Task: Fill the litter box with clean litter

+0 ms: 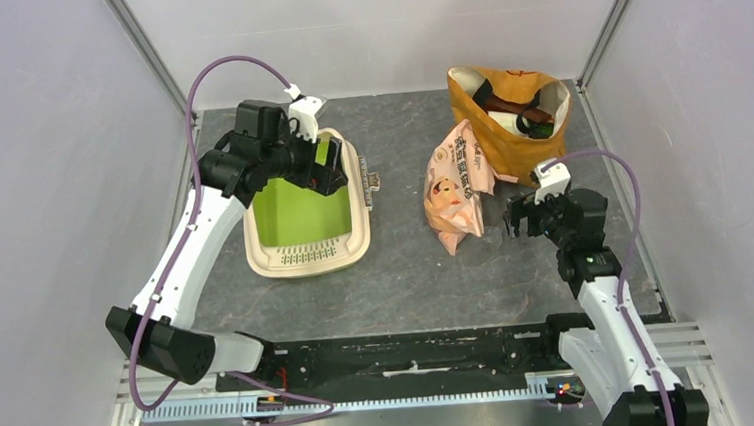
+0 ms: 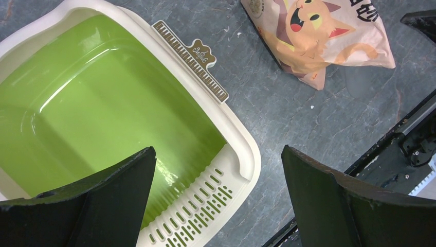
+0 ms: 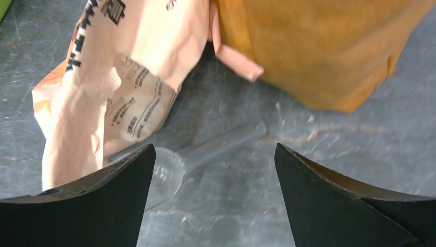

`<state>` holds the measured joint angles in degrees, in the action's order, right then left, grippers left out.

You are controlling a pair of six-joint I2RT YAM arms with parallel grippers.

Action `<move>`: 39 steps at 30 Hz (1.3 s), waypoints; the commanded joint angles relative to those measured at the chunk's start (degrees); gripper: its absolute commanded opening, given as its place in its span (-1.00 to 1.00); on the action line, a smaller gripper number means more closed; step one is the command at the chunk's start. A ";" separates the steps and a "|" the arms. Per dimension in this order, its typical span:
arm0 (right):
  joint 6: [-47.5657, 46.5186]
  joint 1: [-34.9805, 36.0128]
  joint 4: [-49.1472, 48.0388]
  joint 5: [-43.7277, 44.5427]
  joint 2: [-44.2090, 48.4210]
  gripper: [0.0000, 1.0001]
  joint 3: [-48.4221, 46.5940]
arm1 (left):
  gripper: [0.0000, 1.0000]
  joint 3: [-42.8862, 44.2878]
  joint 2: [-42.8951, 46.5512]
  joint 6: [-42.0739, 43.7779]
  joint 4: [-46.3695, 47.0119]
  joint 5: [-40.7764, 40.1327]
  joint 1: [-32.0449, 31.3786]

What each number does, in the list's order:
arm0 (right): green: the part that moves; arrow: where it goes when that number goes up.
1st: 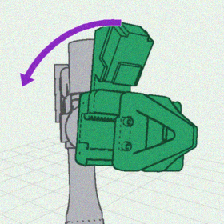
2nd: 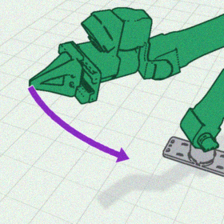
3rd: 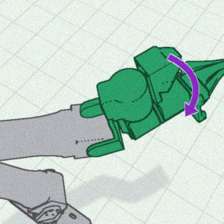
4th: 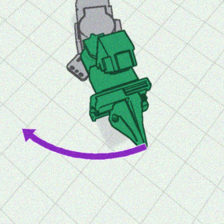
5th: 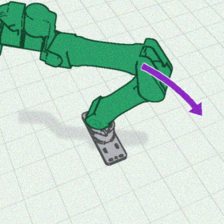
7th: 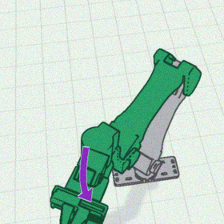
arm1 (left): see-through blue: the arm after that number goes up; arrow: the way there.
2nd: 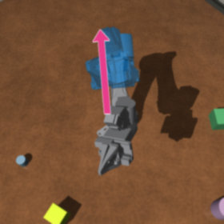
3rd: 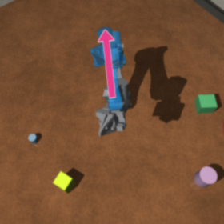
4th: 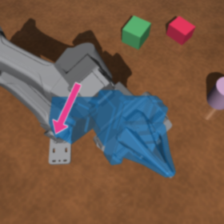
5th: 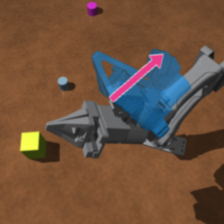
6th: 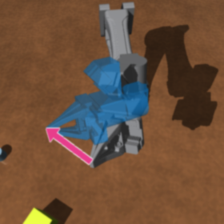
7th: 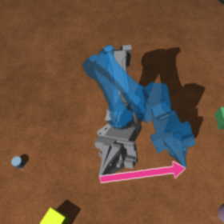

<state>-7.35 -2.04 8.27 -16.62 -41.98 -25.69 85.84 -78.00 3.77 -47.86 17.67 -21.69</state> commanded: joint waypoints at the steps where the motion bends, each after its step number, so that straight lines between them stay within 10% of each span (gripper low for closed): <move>1: -11.84 1.21 -17.98 -2.21 -4.69 0.83 0.53 | 0.99 -0.41 1.33 0.45 1.80 0.87 -0.28; 19: -28.70 11.19 -40.63 -0.31 -21.67 0.63 5.06 | 0.99 0.02 0.91 1.09 1.01 0.52 -0.24; 26: -32.68 11.07 -45.84 0.65 -25.95 0.18 3.23 | 0.99 0.67 0.01 0.28 1.08 1.29 -0.23; 31: -25.74 11.01 -36.59 1.06 -23.11 -1.00 -6.58 | 0.99 2.57 -0.69 1.27 0.37 1.32 -0.33; 39: -13.46 12.79 -23.82 -9.79 -13.48 -1.00 -13.55 | 0.99 8.02 -5.72 1.61 -0.08 4.21 -1.22</move>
<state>-27.90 9.54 -18.52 -21.12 -59.48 -35.18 88.95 -80.95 3.79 -48.12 18.65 -21.82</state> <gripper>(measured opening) 0.010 0.994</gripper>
